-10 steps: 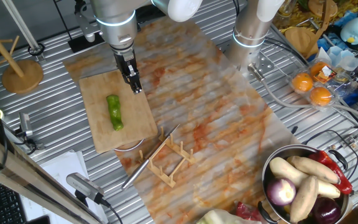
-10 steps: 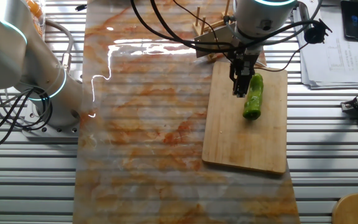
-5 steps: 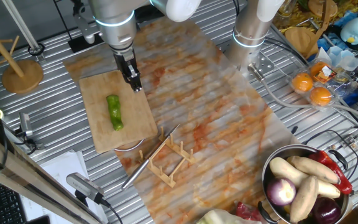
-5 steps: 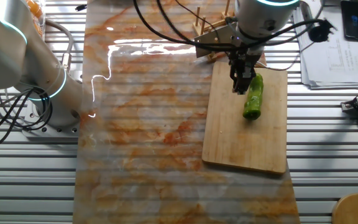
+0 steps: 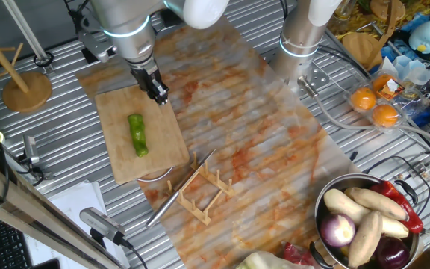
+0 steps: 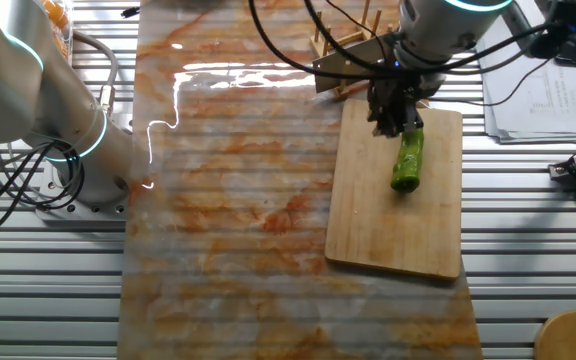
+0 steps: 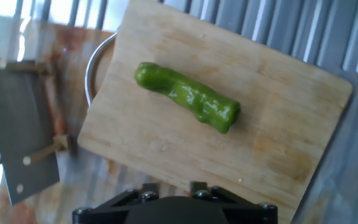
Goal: Chop the chili peppers
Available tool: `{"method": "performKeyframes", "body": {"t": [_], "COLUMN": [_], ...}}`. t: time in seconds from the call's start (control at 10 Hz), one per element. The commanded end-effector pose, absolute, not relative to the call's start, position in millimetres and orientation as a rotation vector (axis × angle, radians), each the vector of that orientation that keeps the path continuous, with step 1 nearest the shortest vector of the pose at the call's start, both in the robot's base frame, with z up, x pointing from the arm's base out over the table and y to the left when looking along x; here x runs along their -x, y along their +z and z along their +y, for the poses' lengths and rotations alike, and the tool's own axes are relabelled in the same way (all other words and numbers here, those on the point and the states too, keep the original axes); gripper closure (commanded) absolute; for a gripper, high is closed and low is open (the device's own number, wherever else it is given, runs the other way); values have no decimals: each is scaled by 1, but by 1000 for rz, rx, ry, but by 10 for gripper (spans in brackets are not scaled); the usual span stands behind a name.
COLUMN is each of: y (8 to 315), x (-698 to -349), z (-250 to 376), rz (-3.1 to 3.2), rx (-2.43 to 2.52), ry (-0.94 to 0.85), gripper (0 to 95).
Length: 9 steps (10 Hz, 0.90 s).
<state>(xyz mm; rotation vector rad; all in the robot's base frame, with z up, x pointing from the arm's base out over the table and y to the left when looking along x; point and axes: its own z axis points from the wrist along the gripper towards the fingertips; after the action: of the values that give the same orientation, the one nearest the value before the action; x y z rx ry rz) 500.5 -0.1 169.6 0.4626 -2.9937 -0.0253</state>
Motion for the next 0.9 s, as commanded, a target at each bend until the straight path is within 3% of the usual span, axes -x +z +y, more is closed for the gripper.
{"method": "performKeyframes", "body": {"t": [0.1, 0.9], "y": [170, 170], "x": [-500, -500], "z": [0, 0], "rz": [-2990, -2977], "rx": [-474, -501], "ry": [-31, -30], "gripper": [950, 950]}}
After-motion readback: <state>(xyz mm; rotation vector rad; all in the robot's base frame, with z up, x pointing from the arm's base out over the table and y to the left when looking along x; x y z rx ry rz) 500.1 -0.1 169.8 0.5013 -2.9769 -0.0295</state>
